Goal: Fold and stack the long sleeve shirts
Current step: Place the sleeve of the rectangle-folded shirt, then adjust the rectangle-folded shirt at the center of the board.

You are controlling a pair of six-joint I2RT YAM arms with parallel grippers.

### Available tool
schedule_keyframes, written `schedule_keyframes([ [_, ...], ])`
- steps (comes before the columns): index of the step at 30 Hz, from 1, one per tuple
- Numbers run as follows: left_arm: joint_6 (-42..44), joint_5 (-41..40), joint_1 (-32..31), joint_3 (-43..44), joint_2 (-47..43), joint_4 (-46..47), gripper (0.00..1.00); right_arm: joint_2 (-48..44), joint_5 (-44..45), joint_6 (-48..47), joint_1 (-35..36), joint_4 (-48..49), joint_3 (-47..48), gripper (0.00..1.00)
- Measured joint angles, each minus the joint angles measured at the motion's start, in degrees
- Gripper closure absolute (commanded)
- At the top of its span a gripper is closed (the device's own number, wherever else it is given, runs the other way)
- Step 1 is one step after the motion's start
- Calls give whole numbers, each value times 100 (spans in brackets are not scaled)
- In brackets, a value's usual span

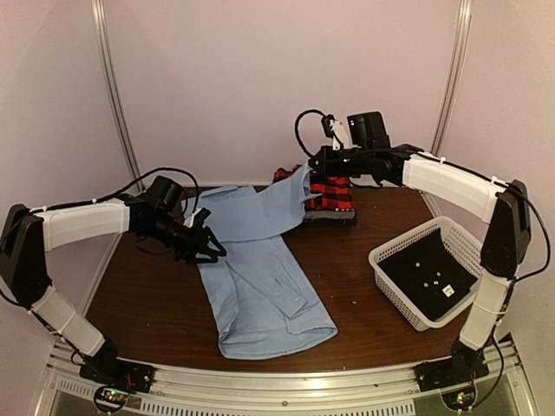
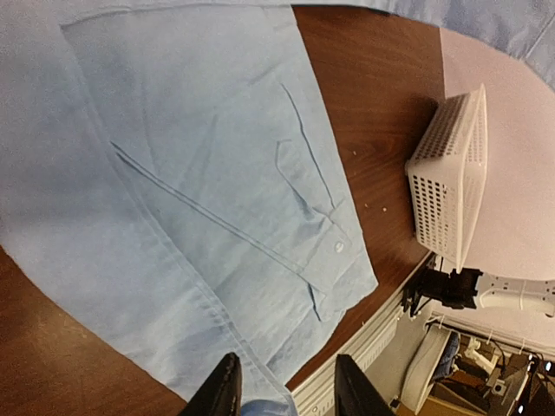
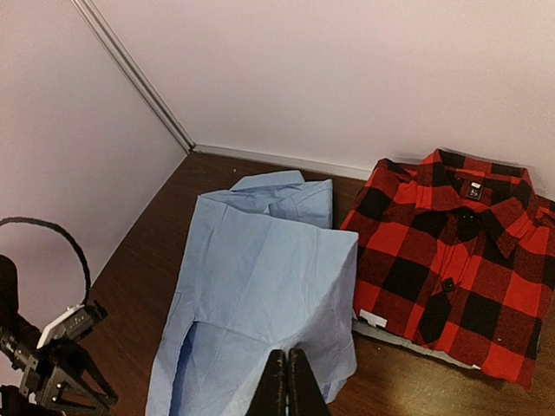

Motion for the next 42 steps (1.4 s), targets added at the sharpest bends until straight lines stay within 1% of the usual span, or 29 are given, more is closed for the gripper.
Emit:
schedule_keyframes([
  [3, 46, -232, 382, 0, 107, 114, 66, 212, -50, -4, 192, -7, 57, 100],
  [5, 76, -343, 468, 15, 334, 260, 70, 424, -76, -17, 374, -26, 155, 100],
  [12, 74, -546, 457, 87, 1825, 1003, 74, 1115, -153, -35, 907, -173, 575, 100],
  [13, 61, -551, 452, 98, 1991, 1080, 74, 1217, -170, -37, 968, -214, 662, 96],
  [14, 44, -527, 452, 109, 2124, 1167, 74, 1357, -192, -39, 1038, -232, 793, 91],
  [15, 39, -468, 457, 151, 2184, 1207, 74, 1467, -197, -48, 1088, -247, 887, 83],
  [16, 33, -474, 452, 199, 2201, 1250, 74, 1550, -197, -35, 1123, -269, 946, 76],
  [19, 35, -496, 433, 291, 2212, 1388, 74, 1725, -149, -68, 1235, -404, 1032, 61],
  [20, 35, -503, 426, 299, 2212, 1429, 74, 1742, -109, -142, 1296, -498, 1025, 53],
  [21, 35, -511, 426, 299, 2214, 1469, 74, 1744, -63, -131, 1338, -549, 1010, 48],
  [23, 35, -522, 426, 299, 2247, 1495, 74, 1657, 72, -184, 1434, -564, 870, 43],
  [25, 35, -540, 426, 299, 2321, 1510, 74, 1436, 234, -197, 1580, -557, 505, 44],
  [28, 33, -494, 426, 302, 2363, 1569, 74, 855, 481, -173, 1873, -507, -354, 58],
  [29, 33, -490, 426, 302, 2363, 1591, 74, 651, 535, -170, 1969, -476, -640, 60],
  [33, 33, -450, 426, 304, 2391, 1635, 74, -337, 721, -20, 2529, -146, -2015, 59],
  [35, 33, -433, 426, 317, 2402, 1631, 74, -588, 804, 15, 2833, -39, -2413, 59],
  [38, 35, -424, 426, 367, 2437, 1617, 74, -608, 905, 92, 3307, 59, -2649, 58],
  [42, 35, -398, 426, 415, 2481, 1617, 74, -267, 1045, 315, 3906, 197, -2570, 56],
])
